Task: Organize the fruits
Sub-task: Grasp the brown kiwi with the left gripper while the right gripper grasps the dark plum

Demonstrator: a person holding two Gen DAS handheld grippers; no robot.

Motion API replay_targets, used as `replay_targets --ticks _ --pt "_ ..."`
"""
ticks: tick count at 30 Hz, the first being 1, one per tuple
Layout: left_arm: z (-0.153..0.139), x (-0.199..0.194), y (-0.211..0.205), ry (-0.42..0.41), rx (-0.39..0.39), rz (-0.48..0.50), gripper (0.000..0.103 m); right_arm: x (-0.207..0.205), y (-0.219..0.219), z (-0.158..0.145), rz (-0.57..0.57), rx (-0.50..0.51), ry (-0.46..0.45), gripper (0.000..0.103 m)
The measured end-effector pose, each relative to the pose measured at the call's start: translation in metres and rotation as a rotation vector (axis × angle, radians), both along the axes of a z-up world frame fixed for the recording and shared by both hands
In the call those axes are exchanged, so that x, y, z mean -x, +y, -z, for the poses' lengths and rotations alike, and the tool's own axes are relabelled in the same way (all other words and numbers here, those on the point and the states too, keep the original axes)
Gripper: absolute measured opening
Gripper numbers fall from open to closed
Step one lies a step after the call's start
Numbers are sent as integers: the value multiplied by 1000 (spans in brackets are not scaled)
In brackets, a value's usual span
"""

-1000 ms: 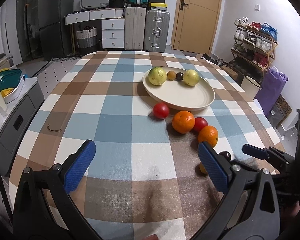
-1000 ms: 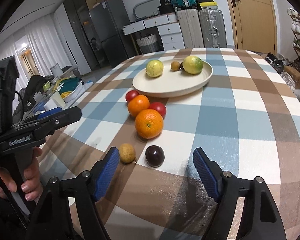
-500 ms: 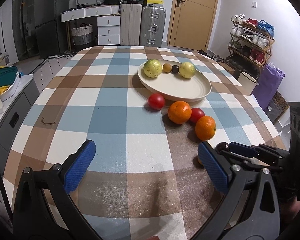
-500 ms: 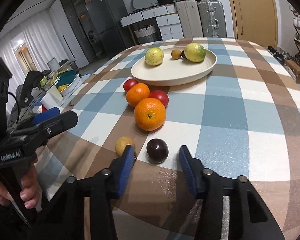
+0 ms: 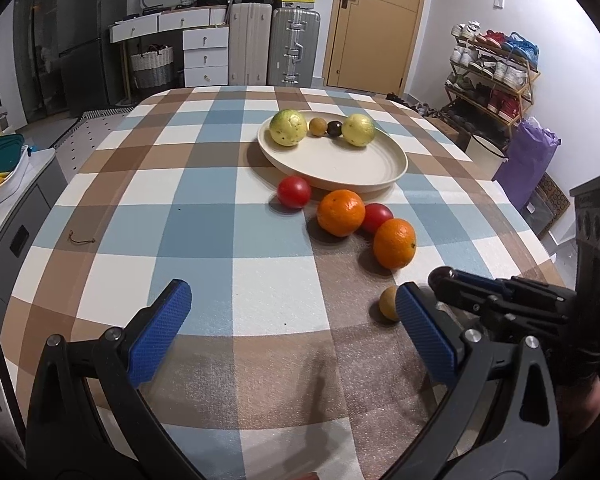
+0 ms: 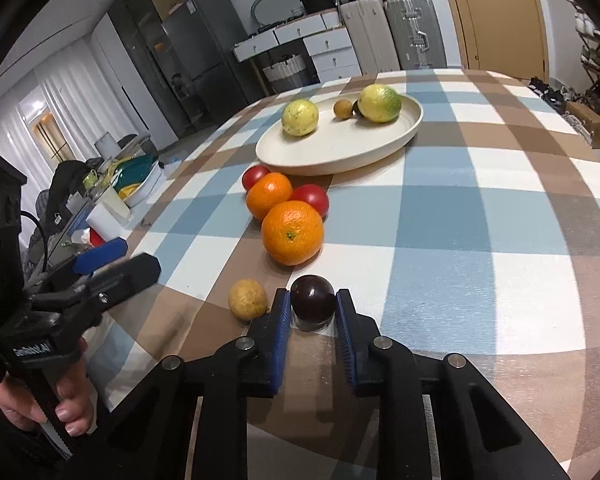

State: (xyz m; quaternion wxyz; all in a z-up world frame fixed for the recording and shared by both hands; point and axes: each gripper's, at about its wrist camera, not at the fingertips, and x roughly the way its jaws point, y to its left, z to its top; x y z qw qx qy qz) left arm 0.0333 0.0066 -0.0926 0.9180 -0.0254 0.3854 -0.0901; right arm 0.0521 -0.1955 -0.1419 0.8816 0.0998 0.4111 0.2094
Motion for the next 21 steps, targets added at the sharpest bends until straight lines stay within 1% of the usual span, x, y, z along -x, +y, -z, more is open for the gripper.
replay_targets --ticks 3,6,11,12,14,16,21 --pt "2 0 -5 15 4 15 102 3 -5 -4 3 -14 -14 23" --pt "5 0 -11 31 4 38 102 4 -7 -6 -2 -22 -7 23" --pt "13 -3 -24 59 -14 75 102 9 -12 -9 5 -42 -24 23" --pt "15 -4 -27 59 -21 77 102 10 -12 -10 5 -38 -27 23" --pt "17 -5 -31 59 -35 82 102 13 -10 -12 2 6 -50 23" --pt "20 -7 -36 61 -42 90 102 16 -8 -12 -15 28 -63 23" --pt "23 -13 -44 65 -60 107 101 20 -8 -10 -27 37 -76 23"
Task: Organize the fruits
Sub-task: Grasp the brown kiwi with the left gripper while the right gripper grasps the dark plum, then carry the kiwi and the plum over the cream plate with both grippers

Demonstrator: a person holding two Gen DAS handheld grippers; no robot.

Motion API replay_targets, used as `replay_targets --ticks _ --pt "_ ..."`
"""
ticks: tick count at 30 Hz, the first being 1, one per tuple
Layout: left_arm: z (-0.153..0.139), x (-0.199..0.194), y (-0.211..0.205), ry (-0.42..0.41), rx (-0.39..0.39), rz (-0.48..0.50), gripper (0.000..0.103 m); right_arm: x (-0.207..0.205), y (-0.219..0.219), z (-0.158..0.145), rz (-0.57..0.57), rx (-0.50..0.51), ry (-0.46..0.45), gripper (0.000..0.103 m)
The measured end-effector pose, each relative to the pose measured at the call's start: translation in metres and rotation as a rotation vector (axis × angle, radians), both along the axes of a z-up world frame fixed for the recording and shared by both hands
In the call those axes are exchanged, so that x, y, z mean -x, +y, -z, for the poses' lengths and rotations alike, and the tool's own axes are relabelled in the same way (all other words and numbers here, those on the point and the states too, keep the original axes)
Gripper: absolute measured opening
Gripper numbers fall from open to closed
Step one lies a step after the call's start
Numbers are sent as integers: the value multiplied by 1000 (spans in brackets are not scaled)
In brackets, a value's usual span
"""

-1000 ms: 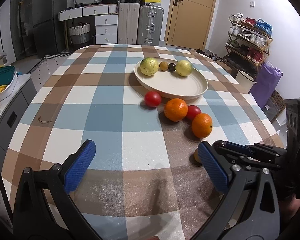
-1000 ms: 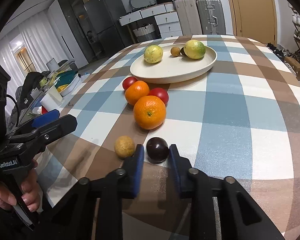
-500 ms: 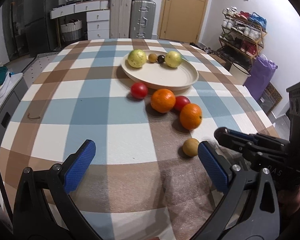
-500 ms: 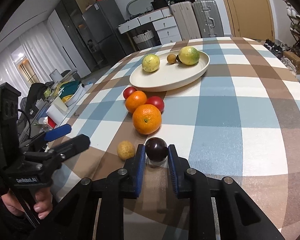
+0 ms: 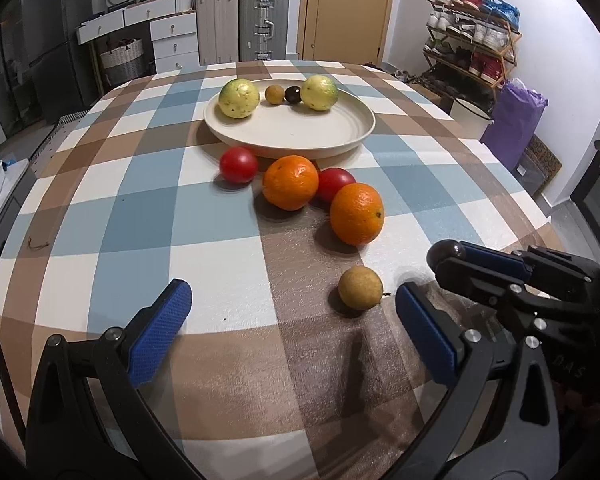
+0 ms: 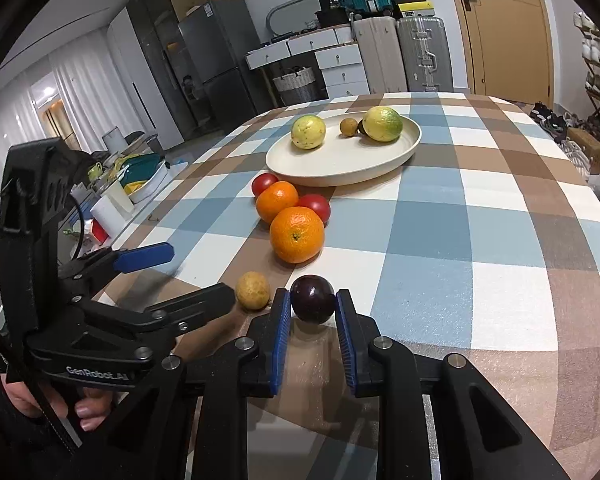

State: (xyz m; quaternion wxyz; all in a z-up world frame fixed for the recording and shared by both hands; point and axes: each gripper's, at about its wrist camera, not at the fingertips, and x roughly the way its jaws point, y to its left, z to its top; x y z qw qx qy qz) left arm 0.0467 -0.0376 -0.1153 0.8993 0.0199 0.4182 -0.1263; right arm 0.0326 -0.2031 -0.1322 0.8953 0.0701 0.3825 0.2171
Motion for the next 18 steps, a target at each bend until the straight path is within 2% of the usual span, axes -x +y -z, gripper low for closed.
replay_targets --ticks 5,10,12,13,15,18 --pt "0 -5 -10 2 4 53 94 1 -9 2 12 -14 -2 23" --pt "8 -10 -19 52 2 87 78 2 -18 5 28 -14 -3 23" --pt "10 -10 -19 57 13 90 57 3 -21 6 33 -25 -1 23" --pt "11 -11 -18 67 22 98 52 2 -22 6 33 -27 1 23" --pt "14 -13 -18 85 50 122 26 1 -22 7 31 -25 3 23" --pt "14 -12 -18 83 56 149 23 1 -23 7 28 -31 1 23"
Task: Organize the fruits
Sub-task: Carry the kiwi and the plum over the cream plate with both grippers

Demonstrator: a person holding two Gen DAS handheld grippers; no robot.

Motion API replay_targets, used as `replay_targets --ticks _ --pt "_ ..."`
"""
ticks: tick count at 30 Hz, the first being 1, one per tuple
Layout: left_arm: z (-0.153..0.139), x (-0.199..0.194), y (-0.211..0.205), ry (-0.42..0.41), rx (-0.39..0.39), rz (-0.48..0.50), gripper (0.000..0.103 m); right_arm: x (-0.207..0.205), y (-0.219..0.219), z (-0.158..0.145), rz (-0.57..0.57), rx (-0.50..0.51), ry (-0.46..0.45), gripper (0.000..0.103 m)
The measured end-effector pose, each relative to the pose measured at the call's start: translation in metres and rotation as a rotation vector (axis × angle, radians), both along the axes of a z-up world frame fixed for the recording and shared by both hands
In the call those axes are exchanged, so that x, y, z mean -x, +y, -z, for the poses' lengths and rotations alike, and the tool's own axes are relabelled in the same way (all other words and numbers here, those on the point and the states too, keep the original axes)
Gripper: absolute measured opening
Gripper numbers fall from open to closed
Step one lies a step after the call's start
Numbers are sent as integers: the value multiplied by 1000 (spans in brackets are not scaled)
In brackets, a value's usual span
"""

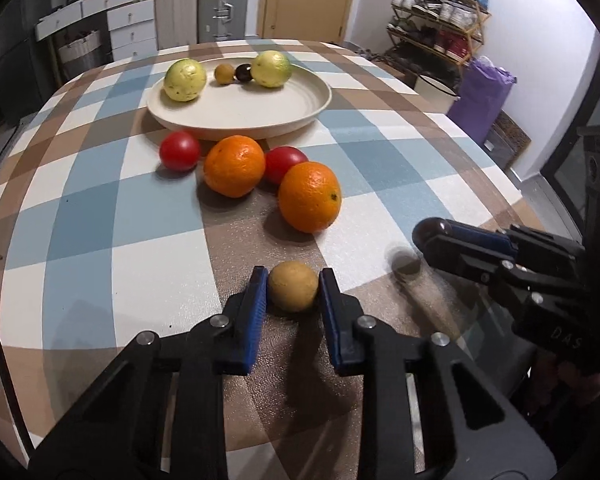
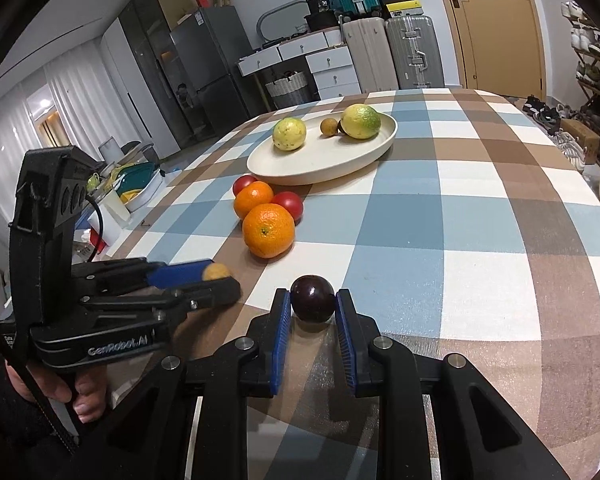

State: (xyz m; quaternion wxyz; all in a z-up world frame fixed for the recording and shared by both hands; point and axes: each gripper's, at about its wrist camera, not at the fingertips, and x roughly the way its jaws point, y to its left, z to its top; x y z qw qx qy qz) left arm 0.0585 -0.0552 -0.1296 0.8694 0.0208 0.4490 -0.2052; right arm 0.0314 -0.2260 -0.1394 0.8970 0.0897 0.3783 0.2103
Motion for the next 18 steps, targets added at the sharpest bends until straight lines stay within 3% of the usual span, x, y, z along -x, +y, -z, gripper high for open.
replay_targets --ticks 10,18 --pt "-16 -8 16 -7 33 -22 23 -15 2 -12 -36 -49 -10 23" --pt "-43 -41 35 -30 80 -69 23 -48 1 -34 -71 -141 -41 23"
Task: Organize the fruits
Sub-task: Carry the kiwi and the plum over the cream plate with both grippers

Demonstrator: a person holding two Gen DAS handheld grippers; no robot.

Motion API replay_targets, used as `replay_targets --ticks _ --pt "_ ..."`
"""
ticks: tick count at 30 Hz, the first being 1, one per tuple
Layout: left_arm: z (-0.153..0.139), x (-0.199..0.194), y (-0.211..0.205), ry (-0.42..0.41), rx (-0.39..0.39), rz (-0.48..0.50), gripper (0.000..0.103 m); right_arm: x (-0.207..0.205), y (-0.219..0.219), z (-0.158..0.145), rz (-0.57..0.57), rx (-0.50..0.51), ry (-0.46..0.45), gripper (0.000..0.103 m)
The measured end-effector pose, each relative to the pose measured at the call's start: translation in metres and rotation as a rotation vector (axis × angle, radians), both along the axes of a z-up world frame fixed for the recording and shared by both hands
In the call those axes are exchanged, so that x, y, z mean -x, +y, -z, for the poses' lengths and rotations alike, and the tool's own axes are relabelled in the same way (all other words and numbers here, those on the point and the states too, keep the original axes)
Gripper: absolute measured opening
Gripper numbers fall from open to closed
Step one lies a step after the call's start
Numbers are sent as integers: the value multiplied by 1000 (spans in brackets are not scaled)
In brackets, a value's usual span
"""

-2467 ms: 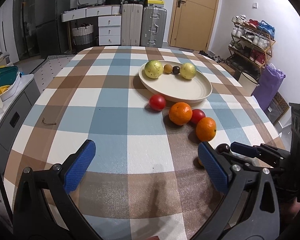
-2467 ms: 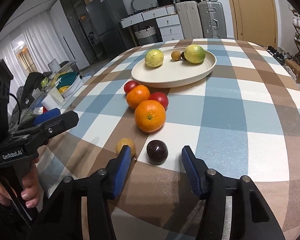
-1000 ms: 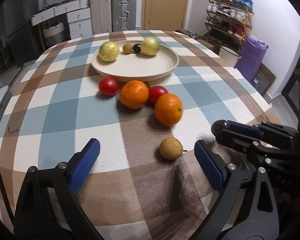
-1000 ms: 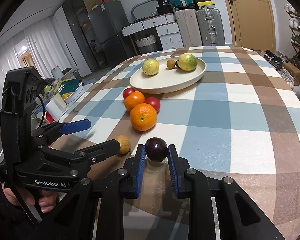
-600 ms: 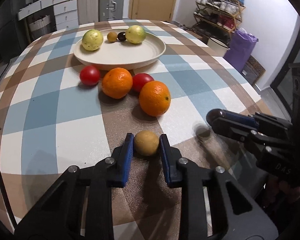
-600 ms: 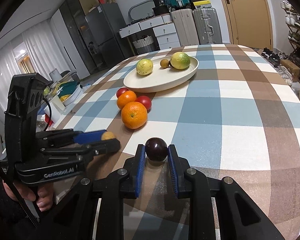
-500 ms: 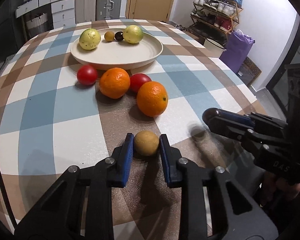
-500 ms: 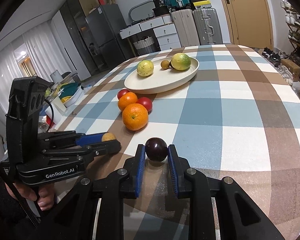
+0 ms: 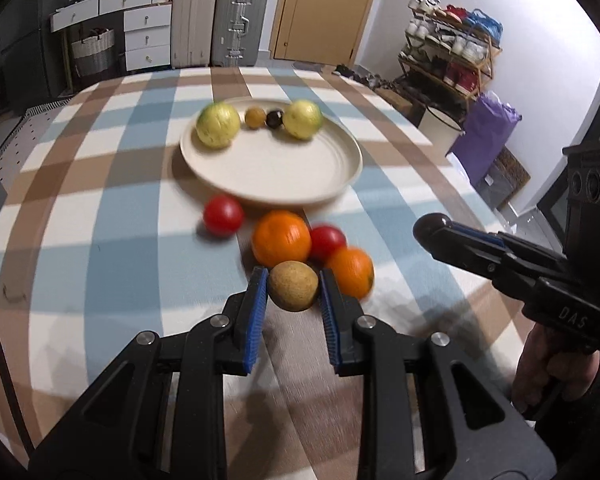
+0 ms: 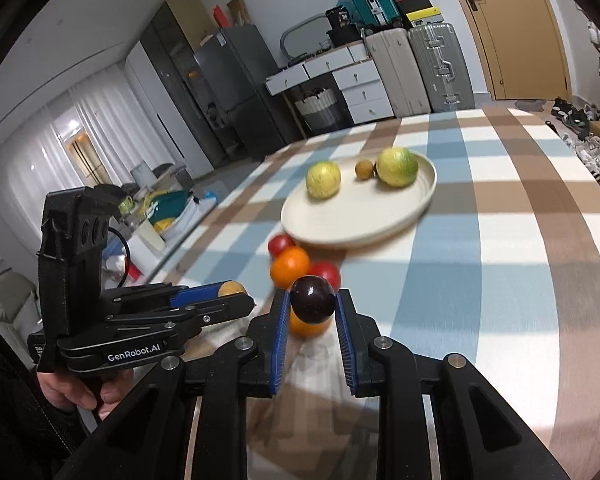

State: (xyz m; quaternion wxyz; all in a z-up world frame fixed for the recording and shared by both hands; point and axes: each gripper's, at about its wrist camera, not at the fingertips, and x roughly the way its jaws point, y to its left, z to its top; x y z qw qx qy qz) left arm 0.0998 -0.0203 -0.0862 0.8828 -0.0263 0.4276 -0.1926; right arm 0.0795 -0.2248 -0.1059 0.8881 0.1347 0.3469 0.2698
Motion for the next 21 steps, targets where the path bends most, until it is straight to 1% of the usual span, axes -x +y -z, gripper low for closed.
replay_targets --ticks 6,10,15,21 --pt "-18 -39 1 -7 38 -8 23 -30 2 -14 -3 -19 -15 23" --pt "-21 -60 -6 -2 42 6 23 -46 7 -19 -8 -15 -23 23" --pt "-17 -88 -12 18 47 4 23 -72 13 -18 -3 7 -10 23" --pt "-3 -123 -14 72 52 -18 23 -100 15 -9 5 -6 36 23"
